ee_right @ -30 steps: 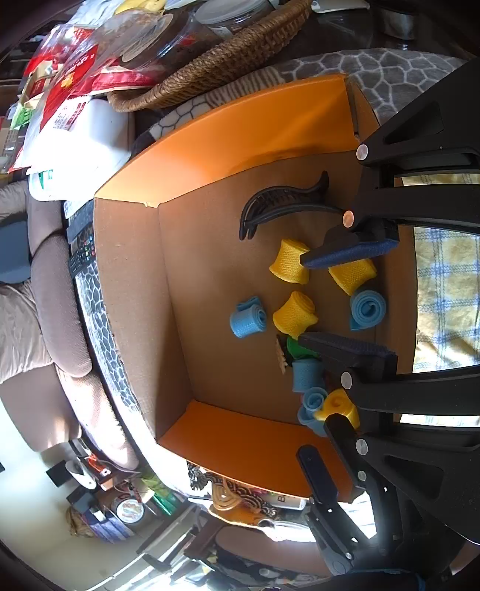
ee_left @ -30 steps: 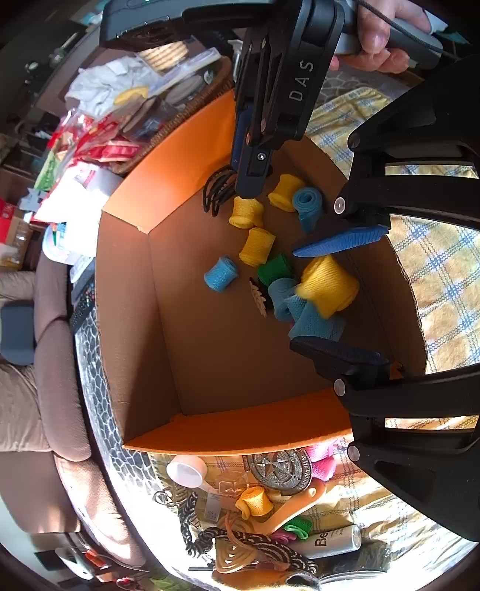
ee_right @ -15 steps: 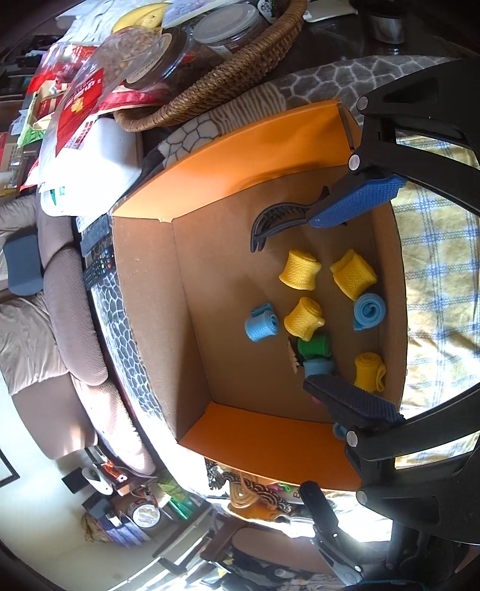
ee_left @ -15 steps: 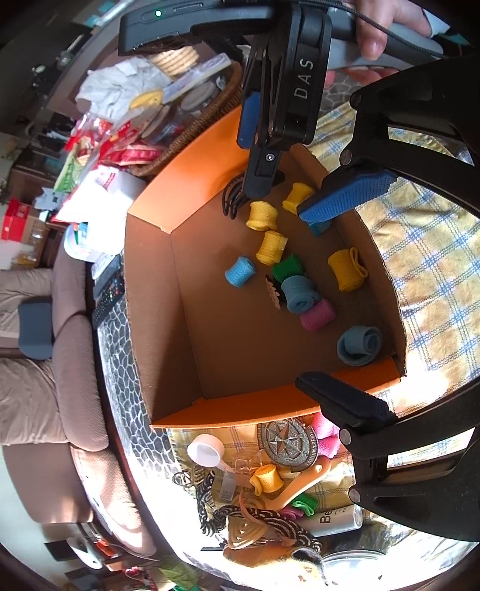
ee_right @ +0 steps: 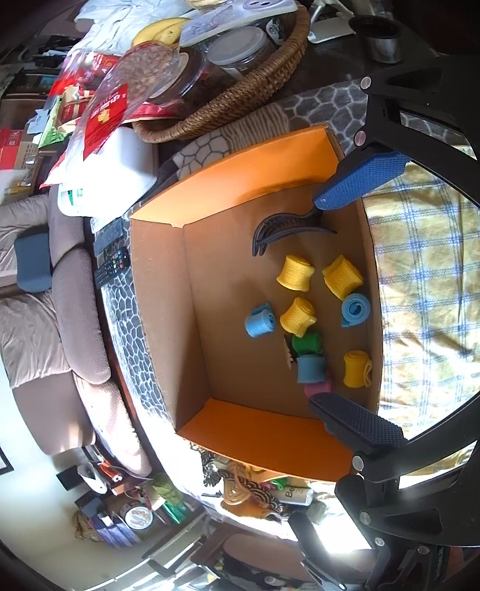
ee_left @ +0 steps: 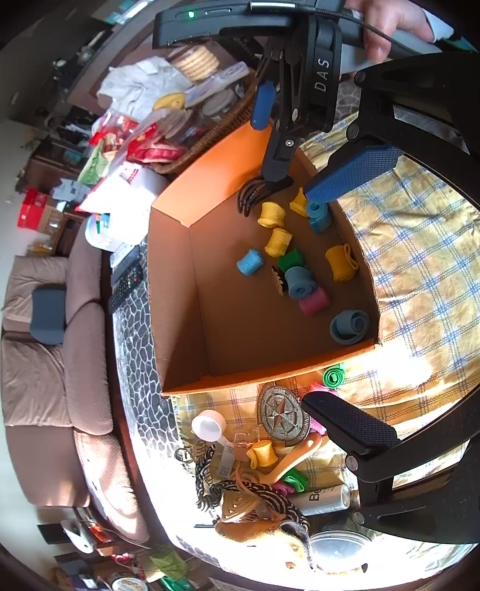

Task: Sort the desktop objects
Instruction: 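Lift both open tools out of the box back over the table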

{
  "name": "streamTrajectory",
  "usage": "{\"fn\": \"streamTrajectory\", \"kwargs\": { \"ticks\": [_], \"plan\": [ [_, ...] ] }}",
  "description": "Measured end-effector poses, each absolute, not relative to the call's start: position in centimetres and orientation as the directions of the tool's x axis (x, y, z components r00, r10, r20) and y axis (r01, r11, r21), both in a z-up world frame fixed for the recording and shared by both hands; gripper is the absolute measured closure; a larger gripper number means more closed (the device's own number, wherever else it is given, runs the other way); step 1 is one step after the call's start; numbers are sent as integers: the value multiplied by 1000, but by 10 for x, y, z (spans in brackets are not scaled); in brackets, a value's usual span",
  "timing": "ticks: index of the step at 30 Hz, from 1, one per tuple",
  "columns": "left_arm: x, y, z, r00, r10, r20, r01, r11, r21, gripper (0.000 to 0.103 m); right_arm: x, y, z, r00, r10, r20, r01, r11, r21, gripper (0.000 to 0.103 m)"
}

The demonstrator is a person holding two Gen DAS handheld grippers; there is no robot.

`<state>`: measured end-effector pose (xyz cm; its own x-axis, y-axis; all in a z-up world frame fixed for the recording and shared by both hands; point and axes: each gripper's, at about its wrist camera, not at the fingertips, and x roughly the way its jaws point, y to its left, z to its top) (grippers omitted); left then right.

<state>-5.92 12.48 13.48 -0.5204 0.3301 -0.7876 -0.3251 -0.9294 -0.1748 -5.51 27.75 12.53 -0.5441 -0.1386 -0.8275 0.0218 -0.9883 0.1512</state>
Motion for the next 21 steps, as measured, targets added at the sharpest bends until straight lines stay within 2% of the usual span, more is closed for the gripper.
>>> {"fn": "streamTrajectory", "kwargs": {
  "ticks": [21],
  "plan": [
    [-34,66,155,-557,291,-778,-254,-952,-174,0,-31,220,147,-557,-141,-819,94,-990,107,1]
  ]
}}
